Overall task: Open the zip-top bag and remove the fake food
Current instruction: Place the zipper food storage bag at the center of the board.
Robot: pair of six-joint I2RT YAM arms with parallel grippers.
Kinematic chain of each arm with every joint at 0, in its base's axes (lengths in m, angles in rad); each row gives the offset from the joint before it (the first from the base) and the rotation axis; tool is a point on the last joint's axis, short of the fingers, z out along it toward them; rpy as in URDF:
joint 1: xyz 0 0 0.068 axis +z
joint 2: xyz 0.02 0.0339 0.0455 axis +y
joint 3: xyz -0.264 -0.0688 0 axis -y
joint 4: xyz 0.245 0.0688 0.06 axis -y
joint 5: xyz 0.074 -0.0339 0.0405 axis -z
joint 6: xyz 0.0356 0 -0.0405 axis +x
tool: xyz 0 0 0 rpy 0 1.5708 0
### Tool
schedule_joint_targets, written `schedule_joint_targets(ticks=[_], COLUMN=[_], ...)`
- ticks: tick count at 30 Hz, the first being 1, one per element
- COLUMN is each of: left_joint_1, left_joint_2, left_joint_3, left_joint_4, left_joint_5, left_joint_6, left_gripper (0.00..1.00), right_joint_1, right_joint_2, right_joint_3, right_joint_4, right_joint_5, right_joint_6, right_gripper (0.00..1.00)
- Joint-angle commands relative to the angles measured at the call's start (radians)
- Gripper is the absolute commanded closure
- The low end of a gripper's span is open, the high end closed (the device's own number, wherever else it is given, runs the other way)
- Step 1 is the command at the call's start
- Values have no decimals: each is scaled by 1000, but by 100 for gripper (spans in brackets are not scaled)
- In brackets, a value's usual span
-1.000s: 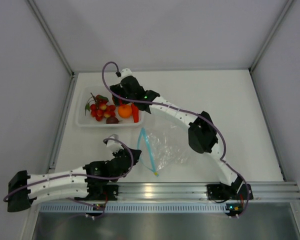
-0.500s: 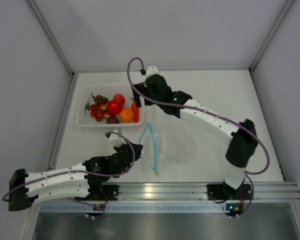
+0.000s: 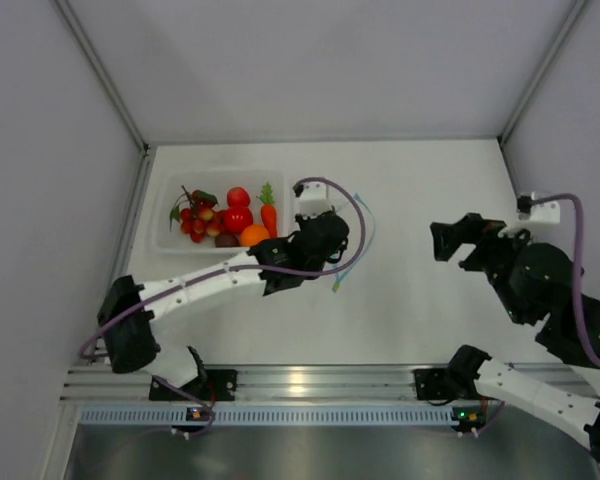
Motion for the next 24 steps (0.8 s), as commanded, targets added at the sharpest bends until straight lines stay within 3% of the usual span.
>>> schedule_joint_targets(ticks=[1, 6, 16, 17, 21, 22, 23, 24], left_joint_1=[10, 13, 26, 29, 32, 32, 33, 32], left_joint_2=[174, 485, 793, 826, 816, 778, 752, 721], left_joint_3=[165, 481, 864, 897, 939, 911, 891, 865], left_joint_4=[8, 5, 5, 5, -7, -7, -7, -4], left_joint_5=[55, 109, 207, 224, 267, 270, 264, 261], left_joint_6=[126, 167, 149, 156, 167, 175, 179, 185], left_gripper=[100, 100, 100, 82, 61, 48, 42, 27], right_joint_1=[-10, -8, -8, -8, -8, -7, -7, -8], right_joint_2=[-118, -169, -242, -244, -253, -262, -269, -273], right_joint_3=[-22, 43, 45, 42, 24, 10, 2, -8], right_joint_4=[-195, -346, -451, -459, -483, -476, -465, -438], right_joint_5=[66, 94, 124, 127, 138, 131, 129, 111], right_joint_6=[58, 62, 102, 110, 121, 118, 114, 110], right_gripper=[1, 1, 1, 0, 1, 1, 1, 1])
